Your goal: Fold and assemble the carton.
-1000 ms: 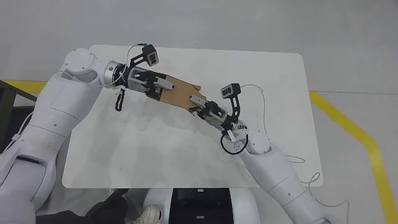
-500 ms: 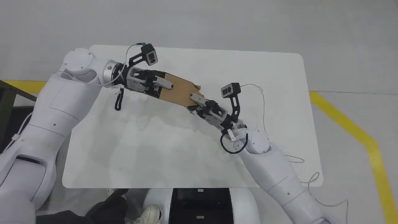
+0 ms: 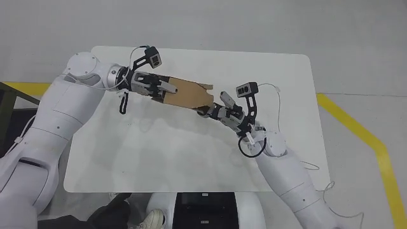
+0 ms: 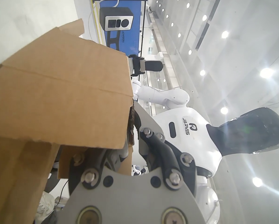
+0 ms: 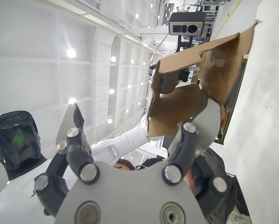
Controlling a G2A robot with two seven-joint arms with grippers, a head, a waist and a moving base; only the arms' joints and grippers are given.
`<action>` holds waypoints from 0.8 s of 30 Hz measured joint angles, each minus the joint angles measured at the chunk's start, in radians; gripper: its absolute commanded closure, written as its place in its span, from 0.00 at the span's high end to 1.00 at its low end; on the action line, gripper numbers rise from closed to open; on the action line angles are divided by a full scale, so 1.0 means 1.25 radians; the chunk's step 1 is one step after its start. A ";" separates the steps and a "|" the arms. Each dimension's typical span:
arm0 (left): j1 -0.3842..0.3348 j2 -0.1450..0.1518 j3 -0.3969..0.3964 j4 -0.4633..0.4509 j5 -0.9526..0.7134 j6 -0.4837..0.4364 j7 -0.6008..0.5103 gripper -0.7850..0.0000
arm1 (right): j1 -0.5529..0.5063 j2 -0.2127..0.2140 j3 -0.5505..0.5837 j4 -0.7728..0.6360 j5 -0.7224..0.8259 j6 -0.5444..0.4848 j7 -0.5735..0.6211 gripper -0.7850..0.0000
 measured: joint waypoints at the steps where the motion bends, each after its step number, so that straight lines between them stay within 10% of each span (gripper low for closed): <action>1: -0.001 0.000 0.005 -0.003 -0.004 -0.002 0.000 0.00 | -0.003 0.002 0.008 -0.004 0.002 0.004 0.007 1.00; 24: -0.044 0.031 0.123 -0.011 -0.094 -0.049 0.000 0.00 | -0.058 0.029 0.094 -0.074 0.079 0.019 0.126 1.00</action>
